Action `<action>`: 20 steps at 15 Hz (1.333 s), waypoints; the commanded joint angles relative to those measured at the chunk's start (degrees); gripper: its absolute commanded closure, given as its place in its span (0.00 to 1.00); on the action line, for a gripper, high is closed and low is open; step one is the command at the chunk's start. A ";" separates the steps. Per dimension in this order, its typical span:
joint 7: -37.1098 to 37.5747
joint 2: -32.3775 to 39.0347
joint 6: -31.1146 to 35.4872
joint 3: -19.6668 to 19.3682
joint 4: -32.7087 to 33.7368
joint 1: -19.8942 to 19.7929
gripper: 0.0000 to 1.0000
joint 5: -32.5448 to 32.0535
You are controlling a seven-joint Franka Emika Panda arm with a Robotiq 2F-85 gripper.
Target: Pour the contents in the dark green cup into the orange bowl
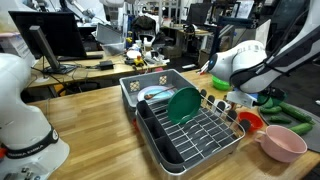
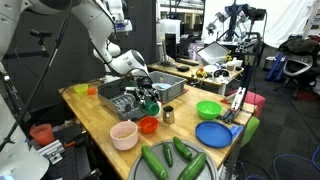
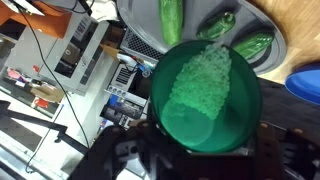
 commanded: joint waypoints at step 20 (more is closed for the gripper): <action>3.60 5.00 -7.15 2.50 4.92 -0.41 0.55 -6.58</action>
